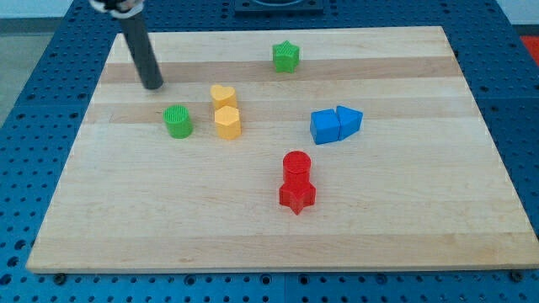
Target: Place green circle diagonally to the yellow heart
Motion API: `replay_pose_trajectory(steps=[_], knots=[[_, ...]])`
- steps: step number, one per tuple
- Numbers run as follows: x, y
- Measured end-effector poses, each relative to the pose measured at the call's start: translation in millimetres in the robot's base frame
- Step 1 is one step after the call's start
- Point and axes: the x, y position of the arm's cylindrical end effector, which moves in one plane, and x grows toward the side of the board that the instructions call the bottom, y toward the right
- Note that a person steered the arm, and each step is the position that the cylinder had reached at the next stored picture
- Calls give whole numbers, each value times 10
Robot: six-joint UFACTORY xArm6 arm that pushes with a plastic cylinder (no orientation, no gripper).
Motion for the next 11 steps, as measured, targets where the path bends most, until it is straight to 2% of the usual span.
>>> replay_pose_trajectory(steps=[2, 3, 4, 7, 11], knots=[[1383, -205], [1805, 464], [1778, 842], [1392, 657], [346, 658]])
